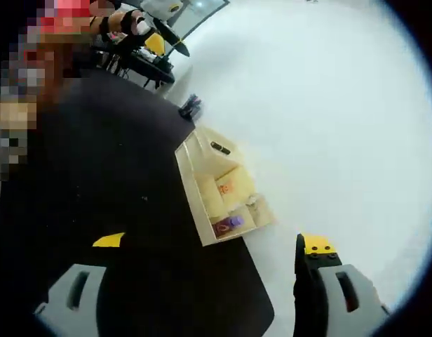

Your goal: Open the drawer, pick up the cosmetic bottles from the table one by one, place them into the drawer, release the gripper, close the drawer, and move the gripper away

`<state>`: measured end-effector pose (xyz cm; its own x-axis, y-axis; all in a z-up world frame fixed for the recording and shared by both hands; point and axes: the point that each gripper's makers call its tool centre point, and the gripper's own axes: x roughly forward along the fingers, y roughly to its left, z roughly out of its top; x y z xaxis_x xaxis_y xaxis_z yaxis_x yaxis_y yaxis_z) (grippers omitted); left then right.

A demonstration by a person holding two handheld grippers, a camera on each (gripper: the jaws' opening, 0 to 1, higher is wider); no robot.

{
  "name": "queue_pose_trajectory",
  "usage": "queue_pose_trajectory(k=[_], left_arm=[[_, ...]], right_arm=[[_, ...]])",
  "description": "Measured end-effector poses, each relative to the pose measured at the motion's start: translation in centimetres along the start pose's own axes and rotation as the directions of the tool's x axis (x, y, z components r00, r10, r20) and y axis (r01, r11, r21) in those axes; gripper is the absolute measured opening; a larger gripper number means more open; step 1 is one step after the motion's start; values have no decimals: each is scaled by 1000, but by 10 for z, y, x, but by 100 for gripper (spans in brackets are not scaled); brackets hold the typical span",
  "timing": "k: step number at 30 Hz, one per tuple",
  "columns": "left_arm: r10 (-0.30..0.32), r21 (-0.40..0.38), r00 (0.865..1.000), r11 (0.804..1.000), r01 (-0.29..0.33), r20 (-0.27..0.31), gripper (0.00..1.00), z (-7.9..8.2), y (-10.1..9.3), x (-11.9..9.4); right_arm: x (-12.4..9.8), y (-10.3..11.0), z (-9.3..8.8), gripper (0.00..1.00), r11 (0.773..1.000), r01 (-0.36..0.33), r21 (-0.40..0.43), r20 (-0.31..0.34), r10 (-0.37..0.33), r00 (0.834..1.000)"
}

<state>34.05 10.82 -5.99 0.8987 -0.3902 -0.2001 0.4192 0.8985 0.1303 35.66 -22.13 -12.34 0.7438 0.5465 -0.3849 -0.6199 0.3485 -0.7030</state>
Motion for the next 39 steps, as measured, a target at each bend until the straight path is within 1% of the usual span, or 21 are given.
queue_pose_trajectory(k=[4,6,8,11,13,14,15,16,18,19,22,26,28,30,33,34,36,39], left_arm=[[-12,-12,1000,1000,12,11,96,-18,-1,0],[-10,-6,1000,1000,10,27,95,-23,-1,-2],[-10,-7,999,1000,11,47,95,-28,0,-4],[-22,-8,998,1000,23,63,94,-34,0,-5],[-31,-9,996,999,31,82,94,-36,-1,-8],[-31,-11,996,999,33,83,94,-36,0,-8],[-32,-13,996,999,33,85,93,-38,0,-9],[-31,-10,996,999,32,88,93,-39,0,-10],[-32,-7,995,999,33,93,91,-41,1,-13],[-32,-6,995,999,33,95,91,-42,2,-14],[-37,-11,993,999,38,111,92,-45,3,-17],[-62,-28,987,997,67,148,94,-48,0,-20],[-83,-17,984,996,86,156,94,-52,-4,-21],[-101,21,979,995,99,176,93,-55,-8,-22],[-118,45,974,993,112,192,93,-59,-11,-25],[-121,41,974,993,115,193,93,-60,-11,-25],[-111,26,979,994,108,171,92,-68,-9,-24],[-126,13,976,992,125,180,92,-76,-11,-28]], right_arm=[[-12,12,-8,93,999,42,19,-13,-42,999],[-18,18,-9,91,999,39,37,-1,-39,999],[-23,25,-8,91,996,39,74,15,-41,999],[-31,35,-11,90,994,51,100,18,-53,998],[-35,38,-13,90,992,59,116,19,-61,998],[-37,39,-15,90,991,61,122,19,-64,998],[-40,47,-12,90,990,64,128,20,-67,998],[-43,49,-12,90,988,69,136,21,-72,997],[-48,53,-15,90,986,76,147,21,-80,997],[-49,50,-18,90,985,77,152,20,-81,997],[-52,49,-24,90,982,83,170,17,-87,996],[-56,50,-37,91,976,92,199,5,-95,995],[-58,51,-42,91,973,97,209,2,-100,995],[-60,54,-45,91,968,95,232,15,-101,995],[-63,62,-44,91,951,68,301,77,-96,992],[-65,64,-45,91,947,60,316,91,-94,991],[-69,70,-47,91,942,50,331,105,-89,991],[-76,76,-53,89,933,59,354,106,-102,989]])
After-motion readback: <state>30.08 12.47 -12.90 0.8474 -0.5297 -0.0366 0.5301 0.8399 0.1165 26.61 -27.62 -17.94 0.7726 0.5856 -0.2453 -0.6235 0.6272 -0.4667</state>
